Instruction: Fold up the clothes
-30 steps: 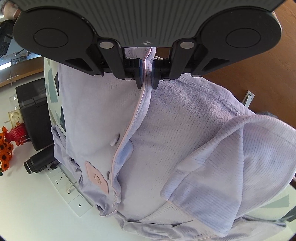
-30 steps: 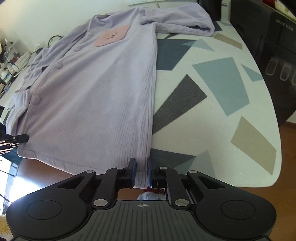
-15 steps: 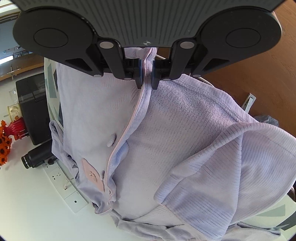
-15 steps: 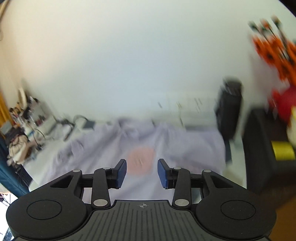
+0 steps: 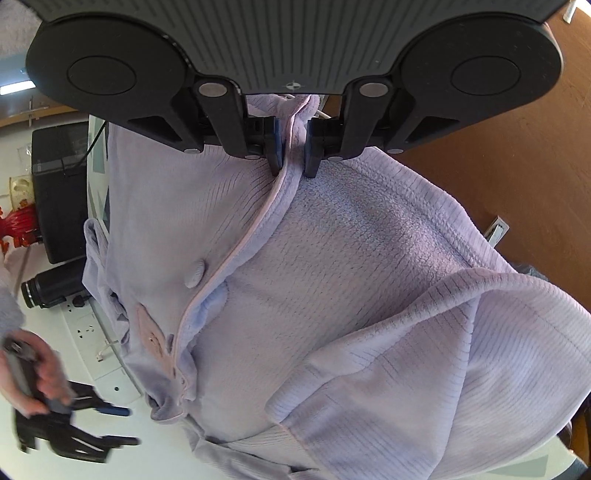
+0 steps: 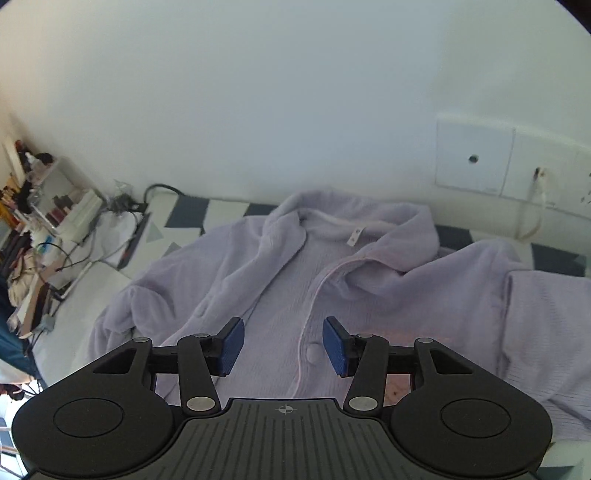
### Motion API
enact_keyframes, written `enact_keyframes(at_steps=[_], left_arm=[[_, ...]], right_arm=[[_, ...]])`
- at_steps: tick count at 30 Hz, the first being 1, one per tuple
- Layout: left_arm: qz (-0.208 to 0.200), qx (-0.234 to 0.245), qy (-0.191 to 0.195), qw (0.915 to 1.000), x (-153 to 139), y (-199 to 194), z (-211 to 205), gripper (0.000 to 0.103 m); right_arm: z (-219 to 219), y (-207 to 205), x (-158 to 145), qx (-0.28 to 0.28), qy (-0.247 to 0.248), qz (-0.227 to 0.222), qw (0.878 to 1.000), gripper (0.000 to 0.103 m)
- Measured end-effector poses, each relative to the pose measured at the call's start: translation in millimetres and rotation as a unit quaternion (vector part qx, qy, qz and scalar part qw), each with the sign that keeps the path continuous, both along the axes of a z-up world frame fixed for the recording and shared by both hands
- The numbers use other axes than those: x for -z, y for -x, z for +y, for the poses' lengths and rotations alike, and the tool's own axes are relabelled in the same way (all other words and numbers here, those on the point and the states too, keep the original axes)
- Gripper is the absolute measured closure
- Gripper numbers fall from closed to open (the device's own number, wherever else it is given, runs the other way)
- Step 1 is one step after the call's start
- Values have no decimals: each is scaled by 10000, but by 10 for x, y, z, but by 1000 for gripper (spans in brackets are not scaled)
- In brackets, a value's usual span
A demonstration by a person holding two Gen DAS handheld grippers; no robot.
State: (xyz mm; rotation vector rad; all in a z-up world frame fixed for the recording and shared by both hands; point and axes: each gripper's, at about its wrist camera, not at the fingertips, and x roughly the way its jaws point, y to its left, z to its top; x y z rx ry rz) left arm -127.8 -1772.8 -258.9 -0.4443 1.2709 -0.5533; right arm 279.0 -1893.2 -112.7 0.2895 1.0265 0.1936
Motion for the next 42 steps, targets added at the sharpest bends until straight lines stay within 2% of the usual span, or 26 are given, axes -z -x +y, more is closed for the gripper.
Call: enact_keyframes(at_steps=[5, 7, 8, 10, 14, 19, 21, 23, 25, 26, 28, 29, 30, 31, 33, 35, 37, 40, 42], left_arm=[[153, -99, -34, 9998, 30, -18, -17, 87], [258, -165, 33, 9995, 61, -25, 10, 85], [303, -188, 64, 9993, 73, -32, 20, 85], [352, -180, 115, 9992, 90, -43, 27, 85], [330, -25, 127, 9994, 106, -68, 11, 85], [374, 11, 268, 9989, 140, -96, 17, 85], [435, -48, 343, 9985, 172, -104, 23, 85], [496, -129, 378, 9980, 197, -104, 28, 83], [540, -210, 382, 9976, 209, -95, 33, 80], [552, -256, 377, 9974, 213, -83, 35, 79], [571, -357, 333, 9972, 209, -57, 42, 73], [581, -407, 312, 9970, 208, -44, 46, 71], [596, -458, 296, 9967, 212, -32, 54, 68], [612, -509, 281, 9964, 217, -19, 62, 66], [653, -574, 283, 9958, 232, 2, 74, 64], [640, -563, 241, 9961, 223, 12, 79, 64], [574, -481, 157, 9971, 190, 12, 78, 64], [470, -350, -4, 9983, 96, -3, 79, 63], [389, -315, -83, 9987, 17, -4, 101, 61]], right_arm=[[192, -447, 687, 438, 92, 554, 9975, 61], [123, -525, 858, 762, 82, 750, 9942, 71], [57, -532, 908, 876, -20, 787, 9930, 87], [-113, -504, 943, 993, -326, 808, 9912, 93], [-479, -357, 776, 1124, -742, 697, 9884, 95], [-814, -189, 277, 1172, -464, 407, 9912, 95], [-812, -324, 233, 1136, -463, 488, 9912, 95], [-649, -480, 326, 1046, -303, 547, 9925, 95], [-403, -734, 556, 839, -290, 729, 9934, 94], [-274, -865, 686, 736, -320, 830, 9933, 89], [-51, -983, 911, 600, -270, 870, 9940, 75], [44, -1027, 1016, 536, -255, 891, 9943, 64], [131, -1060, 1106, 459, -228, 878, 9948, 61], [183, -1041, 1128, 325, -147, 713, 9968, 59], [280, -1000, 1163, 56, 8, 399, 9992, 40], [290, -939, 1116, -218, 50, 290, 9993, 40], [131, -856, 975, -322, -315, 176, 9988, 41], [-236, -743, 712, -168, -975, 3, 9951, 42], [-478, -701, 556, 41, -1099, -28, 9939, 42]])
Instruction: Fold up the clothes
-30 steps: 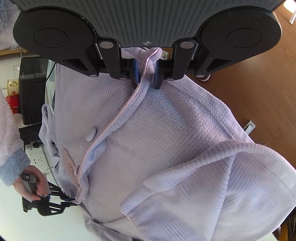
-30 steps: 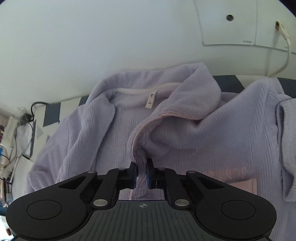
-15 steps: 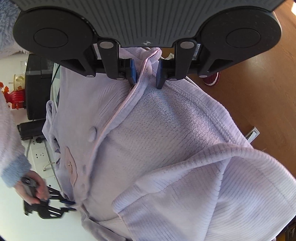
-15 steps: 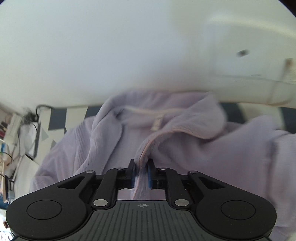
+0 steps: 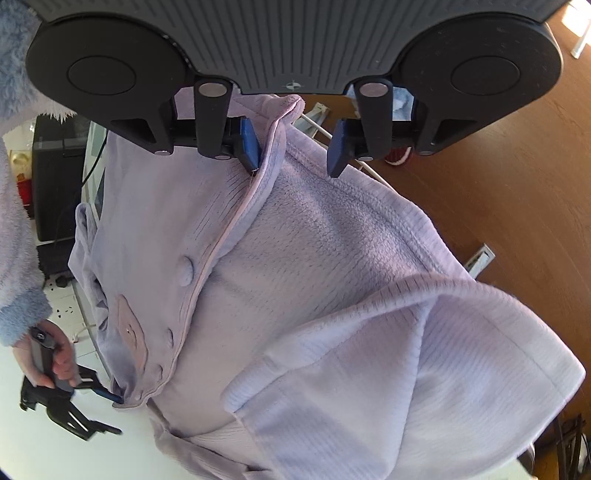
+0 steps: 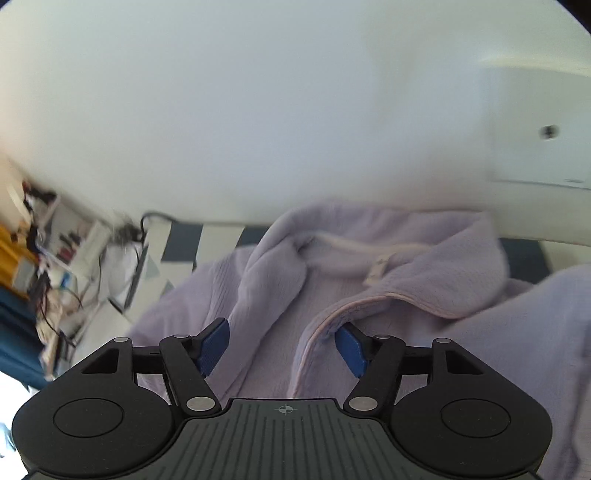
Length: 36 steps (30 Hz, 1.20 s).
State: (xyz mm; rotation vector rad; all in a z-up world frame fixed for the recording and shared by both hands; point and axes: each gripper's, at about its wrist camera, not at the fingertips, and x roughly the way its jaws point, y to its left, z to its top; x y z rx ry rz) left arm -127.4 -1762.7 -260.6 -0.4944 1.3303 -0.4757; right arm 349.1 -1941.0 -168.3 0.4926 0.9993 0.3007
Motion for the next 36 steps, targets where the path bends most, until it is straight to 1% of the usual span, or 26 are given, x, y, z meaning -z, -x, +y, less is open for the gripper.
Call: enact_keyframes(at_steps=[2, 3, 6, 8, 11, 13, 15, 17, 18, 20, 21, 23, 25, 26, 28, 29, 30, 32, 34, 36], left_arm=[[-91, -12, -56, 9999, -93, 8, 43, 55], [-158, -30, -106, 9998, -145, 13, 77, 52], [-220, 95, -210, 9995, -249, 7, 97, 51], [-336, 235, -321, 9986, -356, -14, 95, 51], [-686, 575, -359, 9953, -662, -103, 92, 51], [-938, 782, -438, 9915, -869, -226, 24, 51], [-1146, 951, -601, 9870, -1016, -413, -83, 51], [-1379, 1139, -782, 9808, -1157, -632, -224, 48], [-1445, 1184, -891, 9783, -1163, -735, -328, 44], [-1575, 1274, -1107, 9730, -1174, -941, -535, 43], [-1605, 1263, -1136, 9723, -1146, -1020, -627, 43], [-1632, 1230, -1198, 9715, -1080, -1166, -807, 41], [-1640, 1179, -1298, 9708, -1015, -1277, -951, 36], [-1650, 1149, -1363, 9700, -988, -1323, -1006, 36], [-1649, 1091, -1424, 9699, -937, -1379, -1037, 34], [-1648, 1061, -1454, 9698, -912, -1407, -1052, 33], [-1612, 1031, -1448, 9708, -881, -1421, -1036, 33], [-1546, 1062, -1425, 9719, -832, -1415, -990, 31], [-1584, 1171, -1519, 9686, -797, -1381, -927, 30], [-1675, 1289, -1626, 9638, -778, -1345, -847, 27]], right_arm=[[-195, 26, -132, 109, 73, -117, 9998, 41], [-291, 36, -173, 76, -21, -180, 9998, 39], [-557, 67, -262, 46, -219, -304, 9993, 37], [-681, 109, -260, 124, -42, -348, 9993, 37], [-919, 219, -191, 375, 303, -468, 9977, 37], [-1144, 319, -131, 603, 390, -475, 9963, 38], [-1361, 449, -70, 755, 561, -476, 9944, 38], [-1563, 603, -9, 842, 799, -483, 9921, 38], [-1624, 698, 14, 818, 965, -537, 9905, 38], [-1722, 902, 59, 756, 1226, -652, 9874, 38], [-1753, 1024, 85, 700, 1291, -719, 9865, 38], [-1793, 1249, 140, 614, 1325, -789, 9861, 37], [-1797, 1501, 197, 630, 1326, -818, 9858, 33], [-1784, 1618, 228, 662, 1331, -831, 9854, 29], [-1730, 1834, 292, 747, 1401, -867, 9835, 21], [-1690, 1935, 323, 792, 1470, -888, 9820, 13], [-1631, 2031, 342, 809, 1597, -906, 9797, 8], [-1515, 2167, 380, 835, 1846, -966, 9745, 7], [-1397, 2265, 400, 907, 2037, -947, 9702, 2], [-1279, 2375, 412, 994, 2064, -850, 9697, 1]])
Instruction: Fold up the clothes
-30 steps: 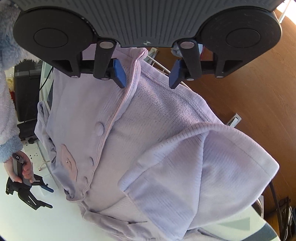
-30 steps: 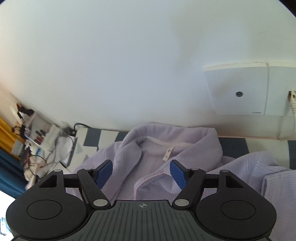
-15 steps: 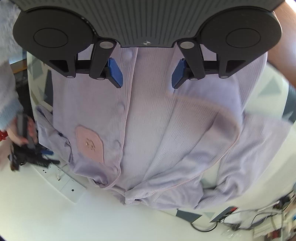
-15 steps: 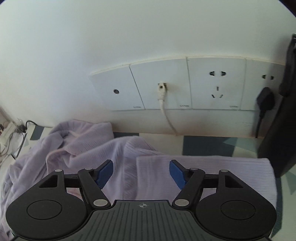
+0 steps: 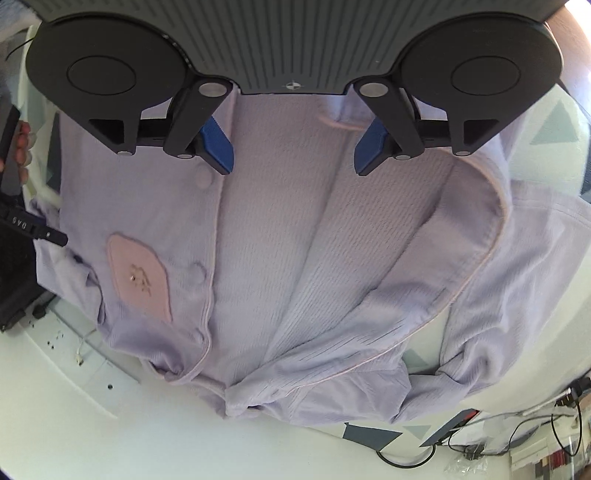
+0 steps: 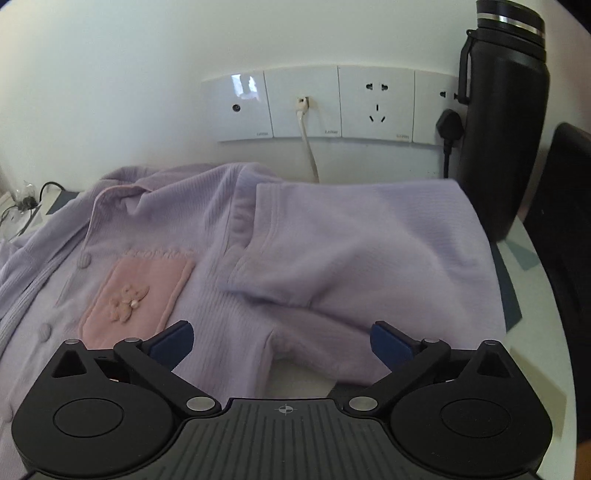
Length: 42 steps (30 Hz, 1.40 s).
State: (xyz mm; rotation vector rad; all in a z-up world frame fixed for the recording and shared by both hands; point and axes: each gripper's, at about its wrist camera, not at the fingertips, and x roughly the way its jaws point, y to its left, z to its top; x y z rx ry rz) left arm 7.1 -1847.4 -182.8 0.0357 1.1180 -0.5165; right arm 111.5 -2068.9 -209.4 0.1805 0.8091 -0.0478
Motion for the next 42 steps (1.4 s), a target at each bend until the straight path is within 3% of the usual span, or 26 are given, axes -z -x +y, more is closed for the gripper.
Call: enact_keyframes(at_steps=[2, 8, 14, 17, 20, 21, 22, 23, 26, 29, 30, 32, 36, 42], left_arm=[[-154, 121, -89, 9998, -5, 34, 103, 24], [-532, 219, 191, 9982, -72, -42, 688, 20], [-675, 110, 261, 9973, 22, -426, 1008, 19], [-535, 413, 191, 9975, 189, -535, 920, 17], [-796, 954, -77, 9922, 298, -448, 727, 10], [-867, 1174, -183, 9891, 313, -397, 663, 10], [-934, 1393, -286, 9854, 328, -347, 600, 17], [-860, 1597, -299, 9830, 349, -299, 551, 28], [-1237, 1928, -747, 9706, 386, -104, 449, 32], [-1132, 1945, -647, 9722, 371, -108, 515, 46], [-1072, 1976, -635, 9723, 359, -121, 541, 55], [-900, 2126, -644, 9709, 342, -122, 592, 61], [-823, 2342, -652, 9665, 332, -63, 738, 72], [-661, 2262, -493, 9706, 332, 38, 995, 74]], right_arm=[[139, 110, 17, 115, 68, 115, 9998, 1], [634, 638, 65, 491, 376, 547, 9966, 1], [983, 1193, 162, 1068, 576, 900, 9885, 1], [1022, 1373, 242, 1424, 484, 1069, 9828, 1], [1023, 1512, 348, 1739, 350, 1083, 9782, 1], [1023, 1557, 365, 1849, 239, 995, 9774, 1], [1047, 1578, 372, 1863, 274, 945, 9775, 1], [1073, 1598, 377, 1866, 308, 894, 9779, 5], [1171, 1635, 323, 1667, 358, 744, 9826, 31], [1256, 1678, 270, 1438, 336, 670, 9868, 60], [1281, 1694, 261, 1374, 325, 658, 9878, 70], [1349, 1730, 247, 1241, 346, 662, 9894, 81], [1439, 1817, 223, 1110, 353, 721, 9906, 86], [1527, 2065, 175, 1055, 174, 868, 9905, 86]])
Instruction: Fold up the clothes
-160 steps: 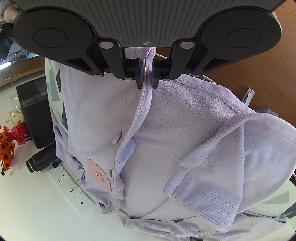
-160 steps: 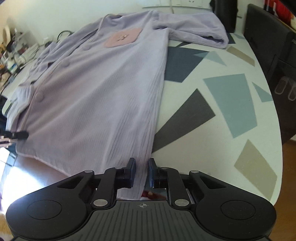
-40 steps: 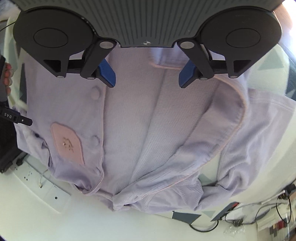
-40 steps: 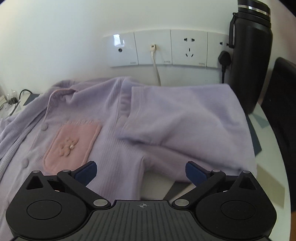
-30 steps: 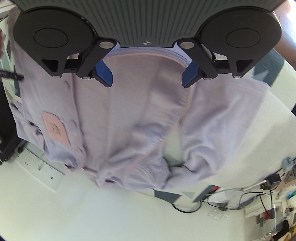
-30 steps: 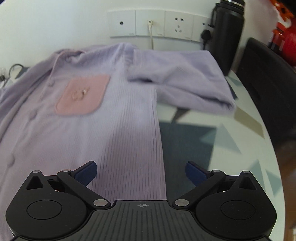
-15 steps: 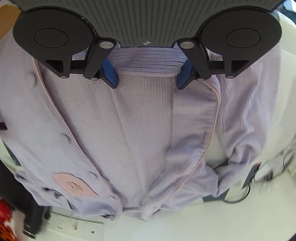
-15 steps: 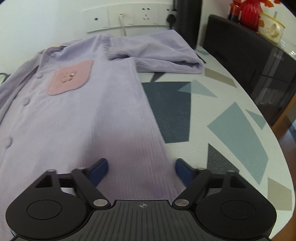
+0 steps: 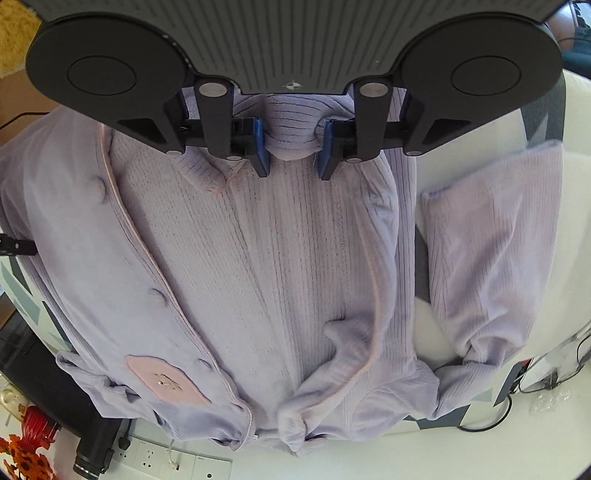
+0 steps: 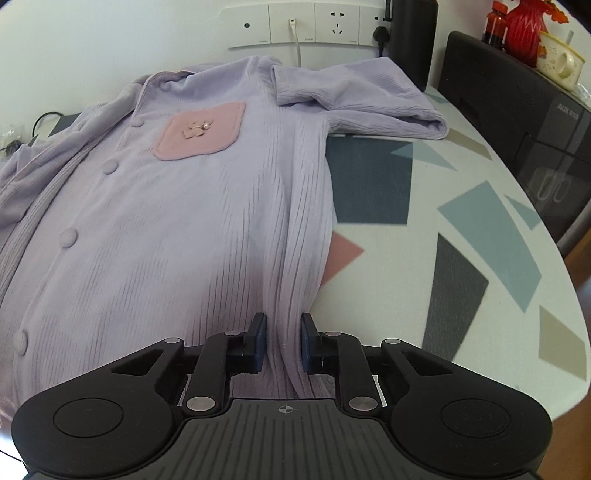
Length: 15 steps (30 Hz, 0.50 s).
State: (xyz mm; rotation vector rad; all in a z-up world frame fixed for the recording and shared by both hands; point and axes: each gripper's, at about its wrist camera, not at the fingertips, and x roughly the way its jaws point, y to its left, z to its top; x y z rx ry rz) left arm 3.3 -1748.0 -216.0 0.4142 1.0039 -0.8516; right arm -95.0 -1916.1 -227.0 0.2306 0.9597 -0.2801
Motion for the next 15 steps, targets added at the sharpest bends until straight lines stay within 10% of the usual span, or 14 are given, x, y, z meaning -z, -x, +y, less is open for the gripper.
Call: enact_keyframes(at_steps=[8, 12, 15], left_arm=[[267, 12, 118, 9996, -8, 3, 106, 70], [464, 42, 384, 9982, -203, -93, 92, 61], [167, -1, 640, 9978, -526, -139, 73, 25]], right_arm=[[126, 251, -61, -13, -156, 274, 9995, 84], [134, 139, -336, 91, -295, 225, 9993, 55], [114, -14, -778, -26, -218, -294, 9993, 28]])
